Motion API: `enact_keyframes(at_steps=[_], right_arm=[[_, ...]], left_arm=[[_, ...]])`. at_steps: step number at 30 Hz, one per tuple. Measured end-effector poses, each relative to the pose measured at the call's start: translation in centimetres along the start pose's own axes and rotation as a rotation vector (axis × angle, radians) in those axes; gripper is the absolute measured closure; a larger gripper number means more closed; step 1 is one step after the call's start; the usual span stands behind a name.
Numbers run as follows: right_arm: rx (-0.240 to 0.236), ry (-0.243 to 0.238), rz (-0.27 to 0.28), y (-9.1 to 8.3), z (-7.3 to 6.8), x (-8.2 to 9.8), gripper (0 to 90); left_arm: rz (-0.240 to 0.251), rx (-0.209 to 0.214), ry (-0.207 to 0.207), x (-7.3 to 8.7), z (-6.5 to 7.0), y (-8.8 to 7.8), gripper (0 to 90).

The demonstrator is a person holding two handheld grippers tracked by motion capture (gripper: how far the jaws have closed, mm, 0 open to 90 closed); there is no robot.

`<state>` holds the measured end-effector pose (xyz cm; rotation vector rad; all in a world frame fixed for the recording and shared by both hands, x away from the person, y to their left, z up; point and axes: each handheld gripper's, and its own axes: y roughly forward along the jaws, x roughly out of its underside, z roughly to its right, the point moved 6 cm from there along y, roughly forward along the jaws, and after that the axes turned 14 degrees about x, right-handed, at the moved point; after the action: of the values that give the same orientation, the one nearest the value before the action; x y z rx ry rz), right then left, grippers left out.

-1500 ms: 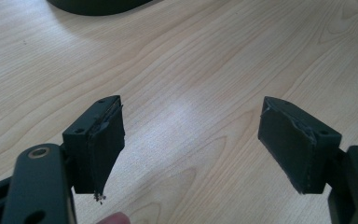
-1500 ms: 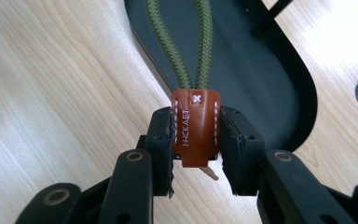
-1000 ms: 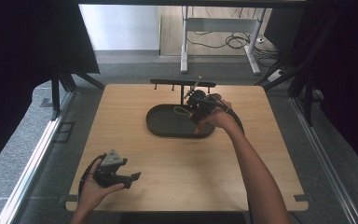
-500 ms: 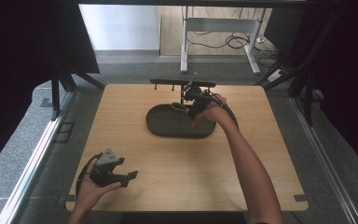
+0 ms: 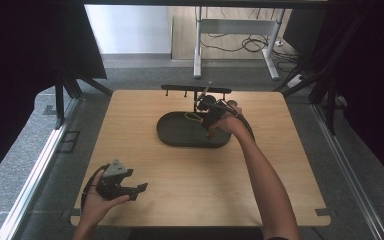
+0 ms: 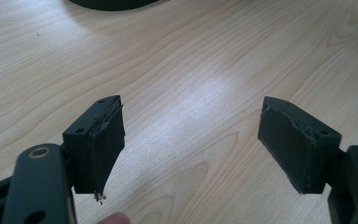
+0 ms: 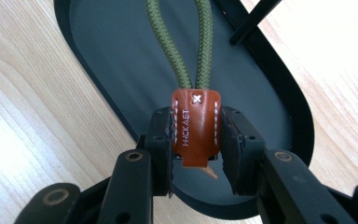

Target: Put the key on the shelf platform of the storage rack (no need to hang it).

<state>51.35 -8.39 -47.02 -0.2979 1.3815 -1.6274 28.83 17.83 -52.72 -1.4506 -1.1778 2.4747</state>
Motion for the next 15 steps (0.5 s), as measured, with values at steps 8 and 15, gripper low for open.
enact_keyframes(at_steps=[8,15], right_arm=[[0.002,-0.004,0.001,0.6,-0.2,0.2,66.5],[-0.002,-0.007,-0.007,1.2,-0.6,0.4,66.3]], left_arm=[[-0.003,0.002,0.003,0.0,0.1,0.1,23.0],[-0.006,0.003,0.007,0.0,0.2,0.1,23.0]])
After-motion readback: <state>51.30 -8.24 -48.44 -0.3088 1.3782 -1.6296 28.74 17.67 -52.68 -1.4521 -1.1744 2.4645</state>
